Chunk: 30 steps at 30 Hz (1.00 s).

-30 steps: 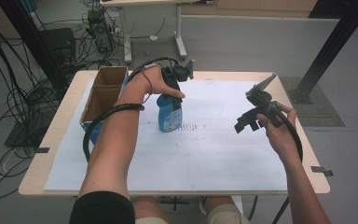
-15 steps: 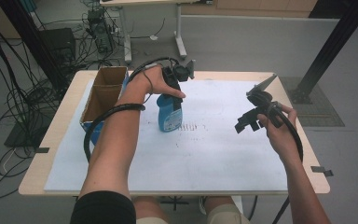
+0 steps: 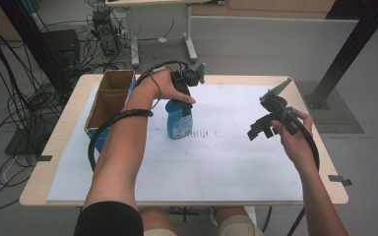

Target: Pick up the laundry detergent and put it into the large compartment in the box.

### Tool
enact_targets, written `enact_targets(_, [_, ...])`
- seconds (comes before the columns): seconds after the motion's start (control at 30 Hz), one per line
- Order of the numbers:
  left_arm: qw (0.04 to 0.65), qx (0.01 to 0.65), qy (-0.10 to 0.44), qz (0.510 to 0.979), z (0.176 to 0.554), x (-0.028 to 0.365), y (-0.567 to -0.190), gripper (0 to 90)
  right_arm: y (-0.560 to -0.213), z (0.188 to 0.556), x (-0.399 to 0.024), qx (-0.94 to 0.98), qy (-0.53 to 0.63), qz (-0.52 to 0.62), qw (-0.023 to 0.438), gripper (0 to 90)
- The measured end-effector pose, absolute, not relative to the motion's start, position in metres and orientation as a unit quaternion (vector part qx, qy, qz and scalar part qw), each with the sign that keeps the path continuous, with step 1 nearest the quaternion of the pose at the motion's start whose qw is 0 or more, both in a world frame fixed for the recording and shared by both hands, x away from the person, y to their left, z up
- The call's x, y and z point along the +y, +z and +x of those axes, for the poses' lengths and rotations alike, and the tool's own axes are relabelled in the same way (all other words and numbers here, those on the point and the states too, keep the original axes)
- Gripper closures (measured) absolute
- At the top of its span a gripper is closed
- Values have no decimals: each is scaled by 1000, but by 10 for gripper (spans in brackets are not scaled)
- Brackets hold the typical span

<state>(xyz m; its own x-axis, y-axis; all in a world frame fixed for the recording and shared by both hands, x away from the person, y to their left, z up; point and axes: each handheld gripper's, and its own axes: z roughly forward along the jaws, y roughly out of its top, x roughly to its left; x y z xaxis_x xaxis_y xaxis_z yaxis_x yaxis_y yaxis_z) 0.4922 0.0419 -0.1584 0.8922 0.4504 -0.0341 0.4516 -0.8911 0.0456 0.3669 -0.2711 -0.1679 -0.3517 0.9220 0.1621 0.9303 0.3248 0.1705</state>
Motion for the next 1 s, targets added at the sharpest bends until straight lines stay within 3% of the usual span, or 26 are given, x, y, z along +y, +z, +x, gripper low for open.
enact_targets(1.0, [22,227,-6,974,490,39,-164,156,-170,367,-272,-814,-118,-569,18,42])
